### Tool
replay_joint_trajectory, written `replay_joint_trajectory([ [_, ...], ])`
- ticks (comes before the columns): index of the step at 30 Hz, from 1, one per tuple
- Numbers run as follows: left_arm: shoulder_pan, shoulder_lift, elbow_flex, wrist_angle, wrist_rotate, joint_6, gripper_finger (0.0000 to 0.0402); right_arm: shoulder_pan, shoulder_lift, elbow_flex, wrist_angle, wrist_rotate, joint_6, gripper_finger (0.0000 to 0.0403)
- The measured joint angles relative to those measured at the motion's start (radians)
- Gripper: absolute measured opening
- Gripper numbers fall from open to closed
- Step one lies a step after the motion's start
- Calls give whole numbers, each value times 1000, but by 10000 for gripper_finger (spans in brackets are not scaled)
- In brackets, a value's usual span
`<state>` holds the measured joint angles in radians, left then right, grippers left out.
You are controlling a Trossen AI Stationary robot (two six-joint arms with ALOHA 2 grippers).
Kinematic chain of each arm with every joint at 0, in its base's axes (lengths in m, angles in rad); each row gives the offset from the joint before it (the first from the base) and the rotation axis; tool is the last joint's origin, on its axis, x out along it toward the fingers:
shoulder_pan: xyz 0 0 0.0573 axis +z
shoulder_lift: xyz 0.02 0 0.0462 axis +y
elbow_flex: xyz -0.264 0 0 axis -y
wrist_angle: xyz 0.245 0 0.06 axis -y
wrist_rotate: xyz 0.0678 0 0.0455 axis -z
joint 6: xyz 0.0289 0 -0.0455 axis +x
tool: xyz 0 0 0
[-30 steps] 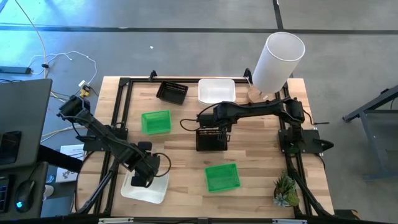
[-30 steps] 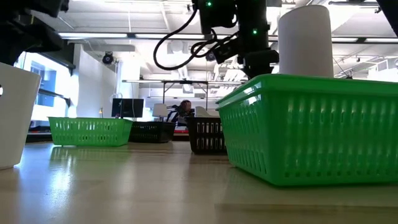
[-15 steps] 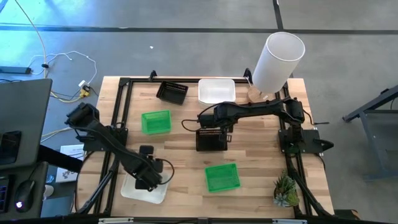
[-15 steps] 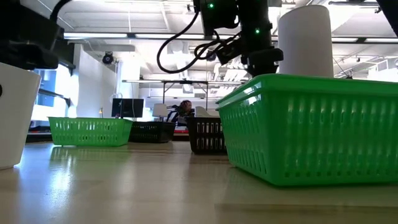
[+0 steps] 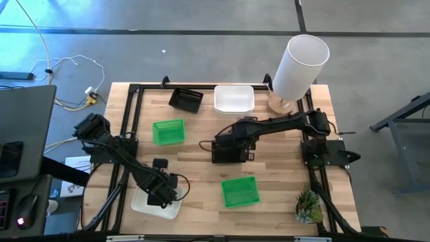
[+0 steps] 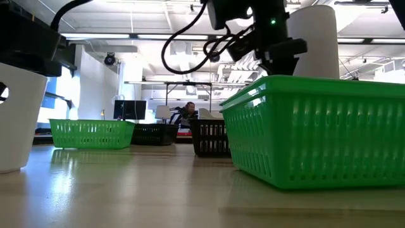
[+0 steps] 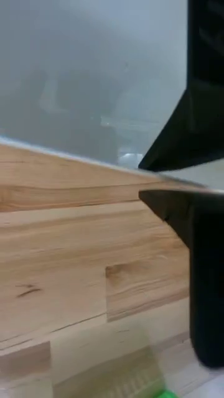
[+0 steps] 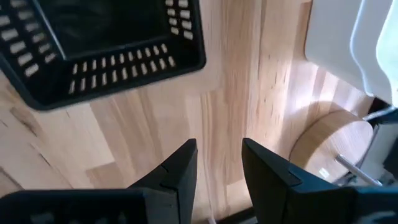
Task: Stack baskets on shelf by color
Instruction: Stack the bottom white bin on the stacked white bins
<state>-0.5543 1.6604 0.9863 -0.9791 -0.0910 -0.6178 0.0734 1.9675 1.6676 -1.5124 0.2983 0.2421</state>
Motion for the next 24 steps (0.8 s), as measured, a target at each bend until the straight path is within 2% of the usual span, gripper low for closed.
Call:
replay_joint_trajectory([
  [3,10,0,0,0,-2,1,6,30,0,0,-52,57,54,113],
  [6,22,-3,0,0,-8,6,11,60,-2,0,-58,107,93,113],
  [11,56,-38,0,1,-9,39,2,107,-34,1,-58,131,128,113],
  [24,223,-216,1,11,-3,194,0,193,-214,0,-59,304,302,113],
])
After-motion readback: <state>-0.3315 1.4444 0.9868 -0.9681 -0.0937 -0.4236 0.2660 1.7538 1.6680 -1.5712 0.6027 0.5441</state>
